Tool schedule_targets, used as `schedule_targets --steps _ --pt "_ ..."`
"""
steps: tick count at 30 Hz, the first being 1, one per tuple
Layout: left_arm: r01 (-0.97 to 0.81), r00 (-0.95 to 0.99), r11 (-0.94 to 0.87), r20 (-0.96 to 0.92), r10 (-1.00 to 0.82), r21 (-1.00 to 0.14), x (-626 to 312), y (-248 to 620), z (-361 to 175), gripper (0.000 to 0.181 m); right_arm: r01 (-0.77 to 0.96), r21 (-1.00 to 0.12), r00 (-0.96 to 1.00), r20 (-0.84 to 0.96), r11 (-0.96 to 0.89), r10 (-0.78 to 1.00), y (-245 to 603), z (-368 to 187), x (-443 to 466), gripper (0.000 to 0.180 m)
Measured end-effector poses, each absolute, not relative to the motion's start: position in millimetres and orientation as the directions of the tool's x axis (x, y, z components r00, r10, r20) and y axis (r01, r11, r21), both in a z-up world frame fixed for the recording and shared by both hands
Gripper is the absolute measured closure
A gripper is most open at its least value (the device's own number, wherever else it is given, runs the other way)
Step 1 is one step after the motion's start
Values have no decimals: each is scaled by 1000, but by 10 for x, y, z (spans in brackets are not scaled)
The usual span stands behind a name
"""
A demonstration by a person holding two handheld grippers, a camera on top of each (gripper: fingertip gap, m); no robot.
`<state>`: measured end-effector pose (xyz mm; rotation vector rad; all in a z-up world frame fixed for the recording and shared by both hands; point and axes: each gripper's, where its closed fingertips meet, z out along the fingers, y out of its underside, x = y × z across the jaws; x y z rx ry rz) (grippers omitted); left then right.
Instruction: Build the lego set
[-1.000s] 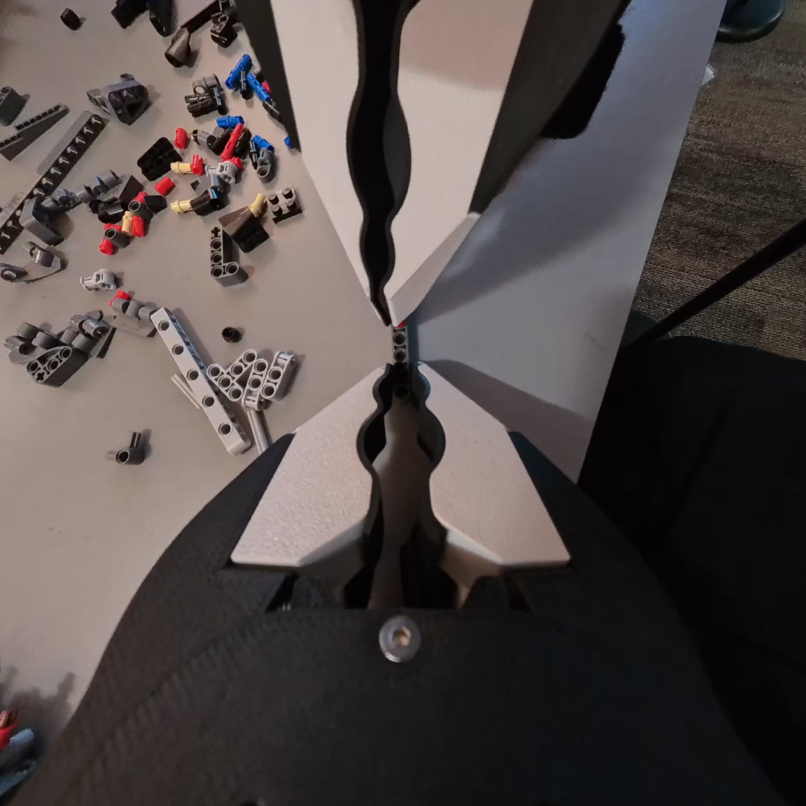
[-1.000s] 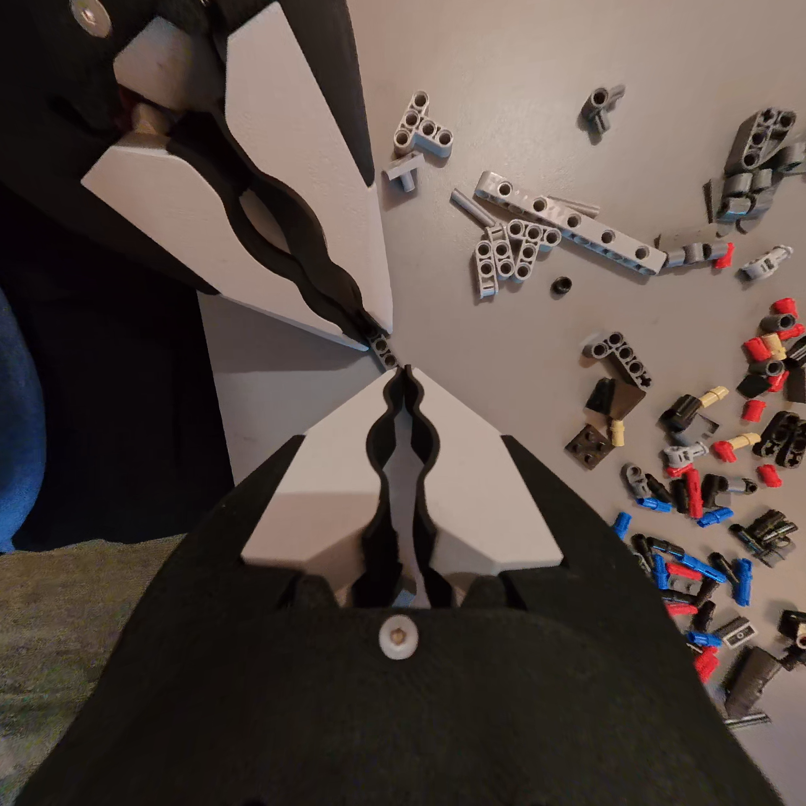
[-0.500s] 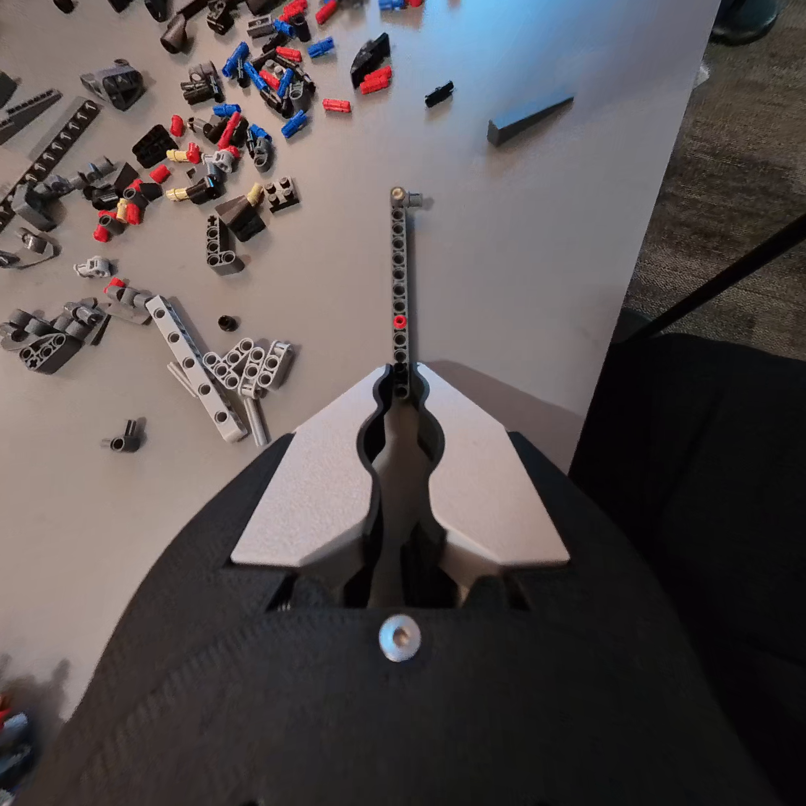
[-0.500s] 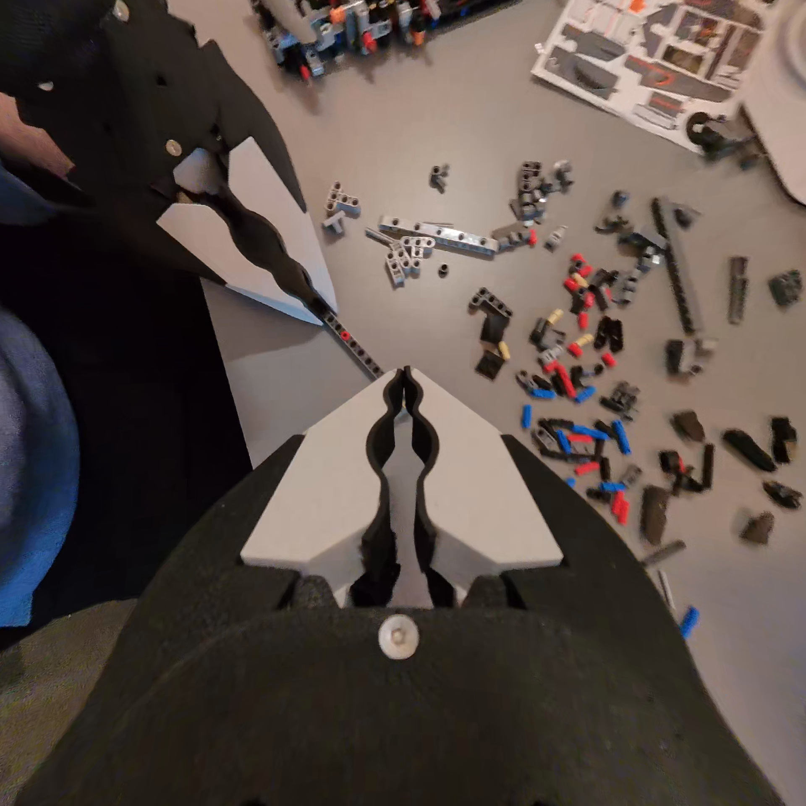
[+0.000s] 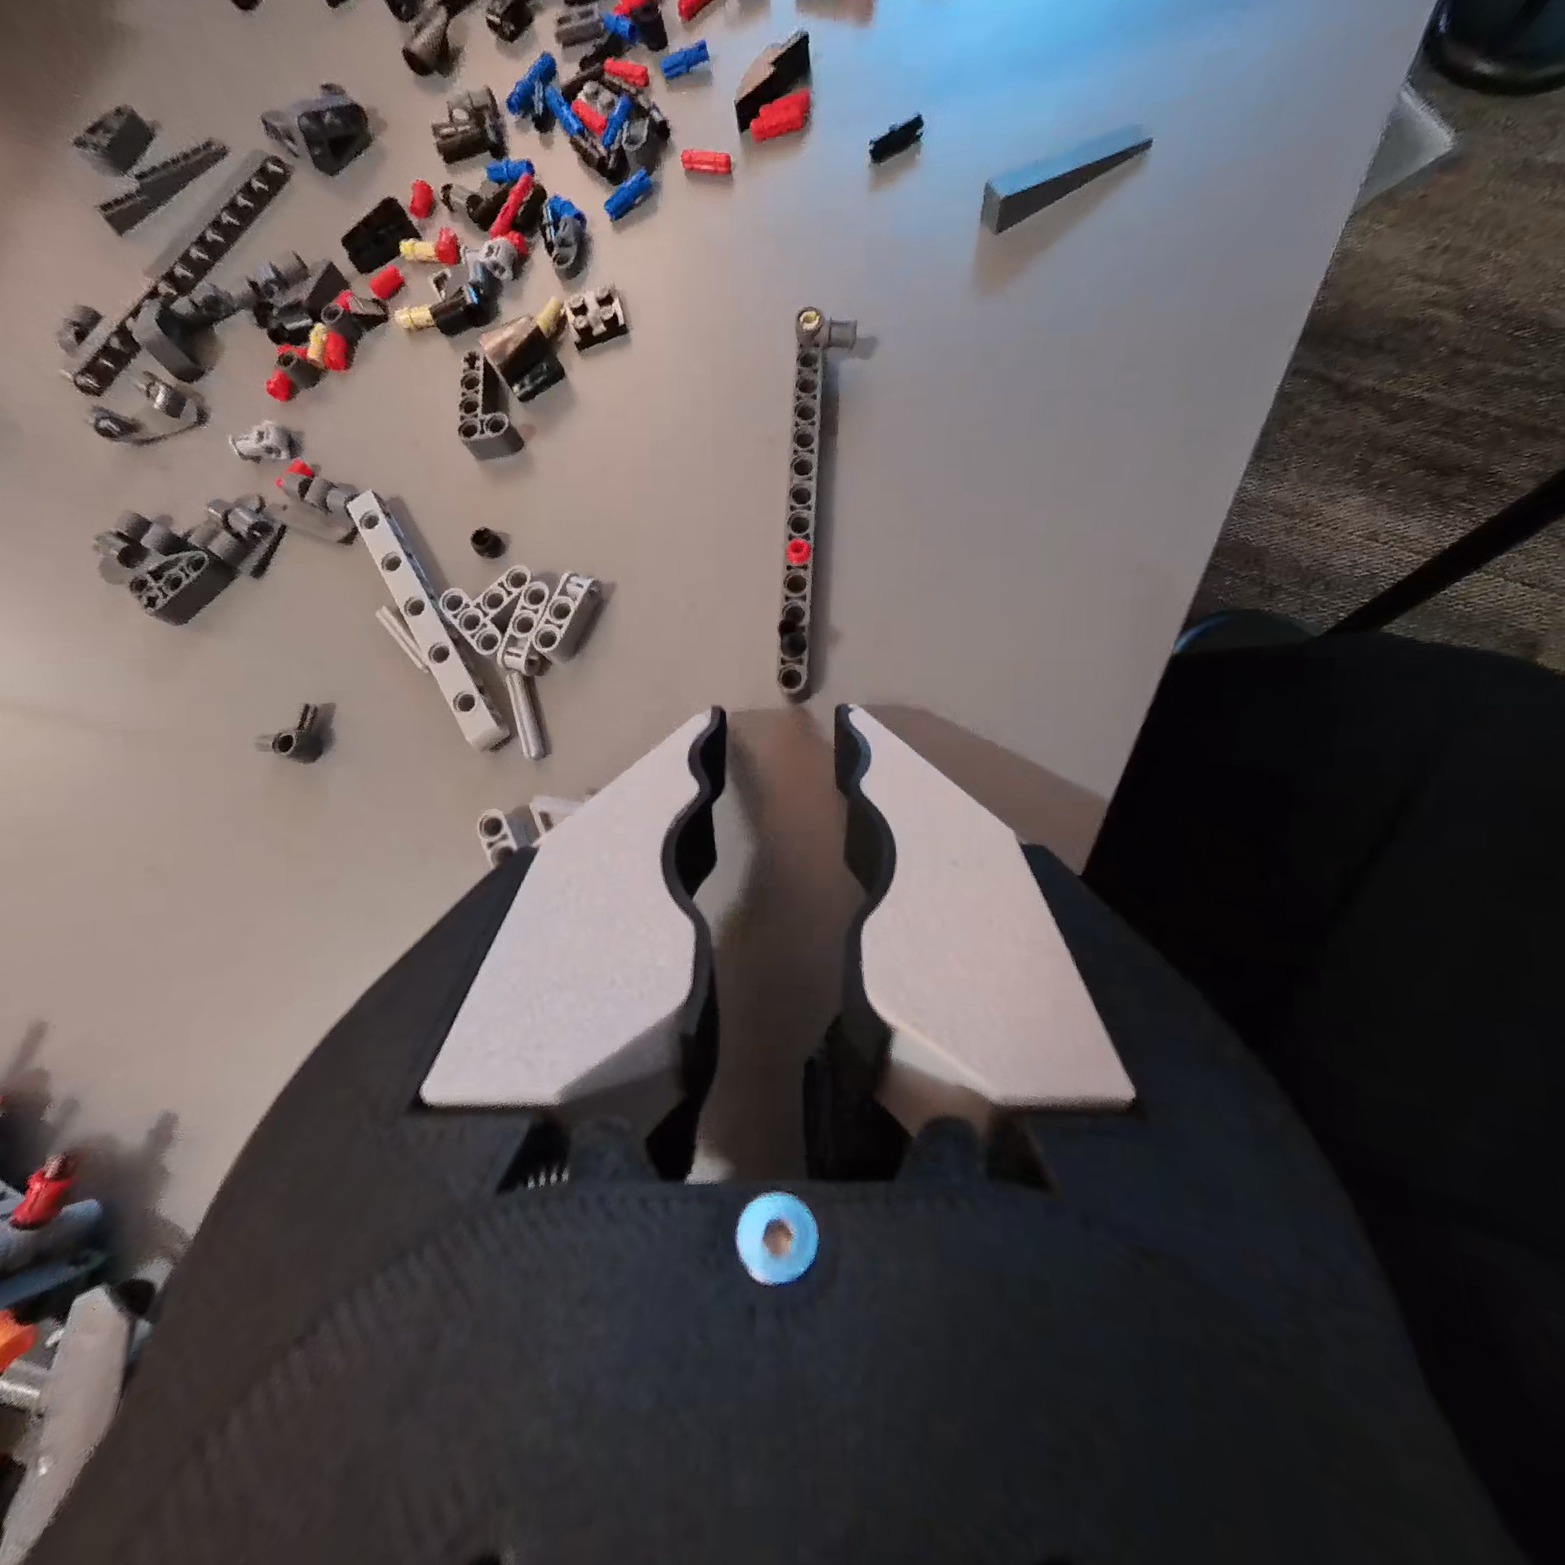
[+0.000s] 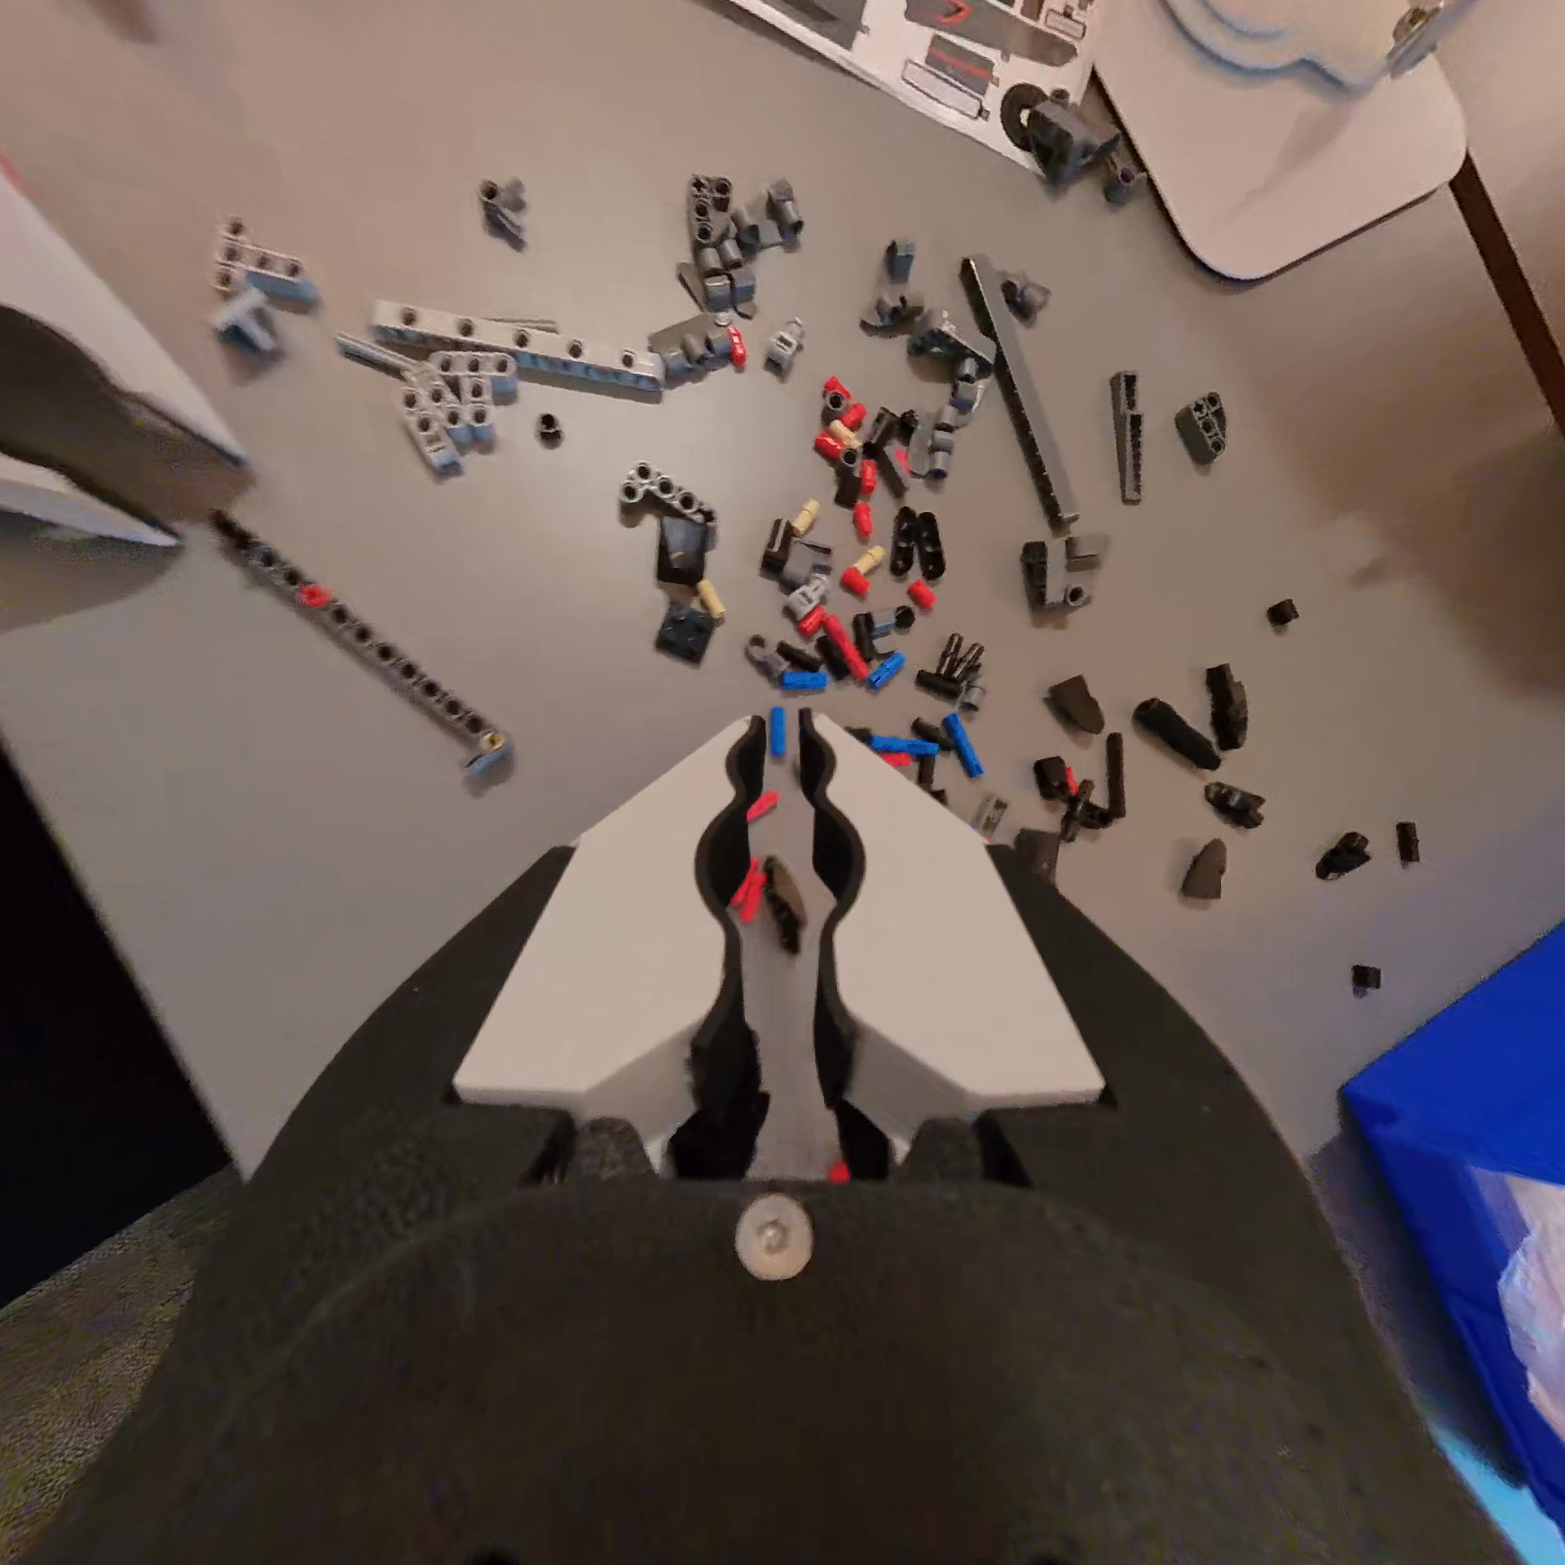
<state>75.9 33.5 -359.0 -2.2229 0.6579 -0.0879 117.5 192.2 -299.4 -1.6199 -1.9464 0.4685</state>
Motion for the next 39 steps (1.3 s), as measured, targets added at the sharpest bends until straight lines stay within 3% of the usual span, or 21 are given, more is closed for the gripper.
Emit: schedule_targets --steps 1,8,21,29,32,34,39 --pt "-433 862 -544 -152 -484 -719 761 339 -3592 157 783 -586 -113 196 209 974 1976 -3044 1111 175" --pt "-434 859 -545 -147 -491 -717 765 347 -3598 159 841 -494 -135 206 222 969 2418 -3400 744 174" --pt "-436 852 -544 -133 -507 -717 763 370 -3601 161 802 -377 -418 198 463 887 2524 -3595 560 169" --pt "-435 850 -545 -126 -512 -717 770 370 -3604 163 797 -378 -449 150 471 881 2506 -3610 551 173" --pt "-434 850 -545 -126 -512 -717 769 370 -3604 163 802 -369 -449 145 469 882 2497 -3591 570 154" --pt "-433 850 -546 -124 -512 -717 769 371 -3605 163 811 -360 -436 155 462 887 2512 -3594 570 152" --pt "-435 850 -546 -127 -511 -716 771 376 -3605 164 814 -394 -412 128 428 902 2472 -3605 537 164"
